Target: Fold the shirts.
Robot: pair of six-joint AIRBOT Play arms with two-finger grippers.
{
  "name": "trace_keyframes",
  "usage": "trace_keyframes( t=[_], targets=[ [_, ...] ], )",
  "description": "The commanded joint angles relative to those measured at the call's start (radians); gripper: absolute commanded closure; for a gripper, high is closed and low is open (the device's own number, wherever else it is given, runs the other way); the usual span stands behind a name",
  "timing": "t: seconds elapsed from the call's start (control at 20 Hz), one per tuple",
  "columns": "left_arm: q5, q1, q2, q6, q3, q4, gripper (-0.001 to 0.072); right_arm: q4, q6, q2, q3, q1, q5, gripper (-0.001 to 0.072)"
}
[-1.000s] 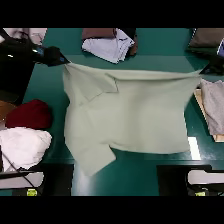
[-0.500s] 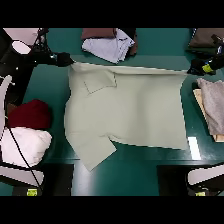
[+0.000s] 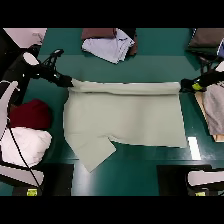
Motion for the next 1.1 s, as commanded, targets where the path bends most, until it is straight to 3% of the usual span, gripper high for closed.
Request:
trace_keyframes(
  t=[0.0,0.05,0.1,0.15,0.2,0.4,0.7,1.05],
  targets=[
    [-0.061,0.0,0.0,-0.08,-0.027,0.049,0.0271,0.0,0.003,0.01,-0.078,0.035,-0.022,0.0567],
    [-0.077,0.0,0.0,-0.109,-0.026,0.066,0.0085,0.001,0.003,0.01,-0.069,0.035,-0.01,0.0359],
    [-0.113,0.0,0.0,-0.132,-0.014,0.099,0.009,0.0,0.003,0.015,-0.05,0.035,0.02,0.0323],
    [-0.152,0.006,0.014,-0.145,-0.006,0.139,0.0129,0.0,0.001,0.028,-0.031,0.026,0.052,0.0324],
    [-0.185,0.019,0.043,-0.145,-0.008,0.154,0.022,0.003,-0.015,0.055,-0.021,0.012,0.087,0.0324],
    [-0.229,0.08,0.297,-0.206,-0.235,0.148,0.0217,0.149,-0.101,0.208,-0.096,-0.09,0.196,0.0325],
    [-0.198,0.077,0.728,-0.306,-0.834,0.038,0.0218,0.265,-0.145,0.309,-0.261,-0.174,0.133,0.0325],
    [-0.185,0.077,0.816,-0.296,-1.076,-0.047,0.0218,0.264,-0.148,0.31,-0.267,-0.166,0.128,0.0325]
  ],
)
